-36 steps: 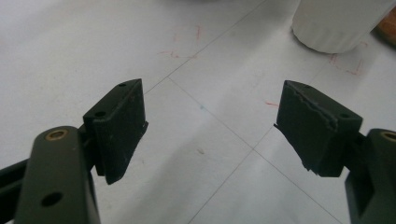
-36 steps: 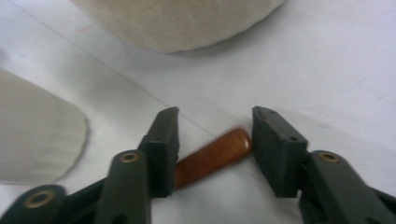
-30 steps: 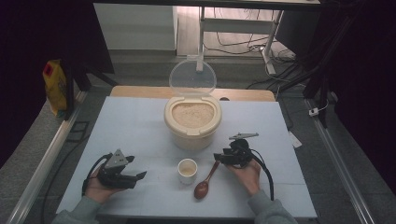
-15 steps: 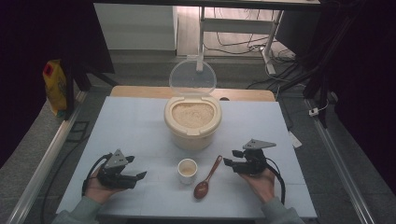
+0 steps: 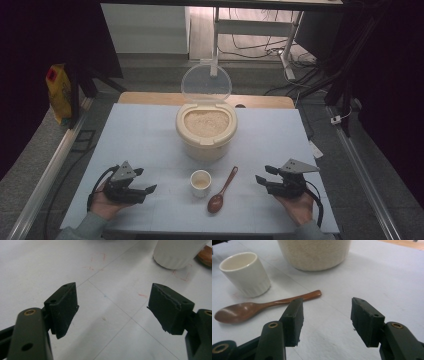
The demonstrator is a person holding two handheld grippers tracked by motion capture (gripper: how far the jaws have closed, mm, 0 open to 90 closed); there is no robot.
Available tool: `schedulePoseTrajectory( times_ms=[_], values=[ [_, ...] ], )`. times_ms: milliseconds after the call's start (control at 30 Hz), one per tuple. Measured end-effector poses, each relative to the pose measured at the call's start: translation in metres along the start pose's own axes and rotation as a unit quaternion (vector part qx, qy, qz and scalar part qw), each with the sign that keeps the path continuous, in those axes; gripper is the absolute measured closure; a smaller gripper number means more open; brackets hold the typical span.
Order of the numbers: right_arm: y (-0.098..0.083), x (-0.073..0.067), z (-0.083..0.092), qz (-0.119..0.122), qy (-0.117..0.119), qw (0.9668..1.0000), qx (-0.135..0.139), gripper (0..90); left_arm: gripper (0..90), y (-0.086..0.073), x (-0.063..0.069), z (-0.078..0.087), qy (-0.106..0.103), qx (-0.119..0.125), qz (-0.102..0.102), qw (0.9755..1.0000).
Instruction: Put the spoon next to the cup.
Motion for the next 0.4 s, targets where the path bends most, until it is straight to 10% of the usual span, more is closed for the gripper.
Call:
schedulePoseTrajectory(
  times_ms=[400],
  values=[
    [-0.0028,0.0001,0.0021,0.021,-0.007,0.9997,-0.005,43.9,23.4,-0.0003,-0.0008,0.0011,-0.002,0.002,0.002,1.0]
  ],
)
Point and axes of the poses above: each handheld gripper's, and its own axes: z roughly backward along the jaws, y roughly out of its top, x roughly to its right, the point moved 10 cm from there along -z, roughly forward along the jaws, and after that the axes turned 4 degrees about -x, right-handed, at the moved point
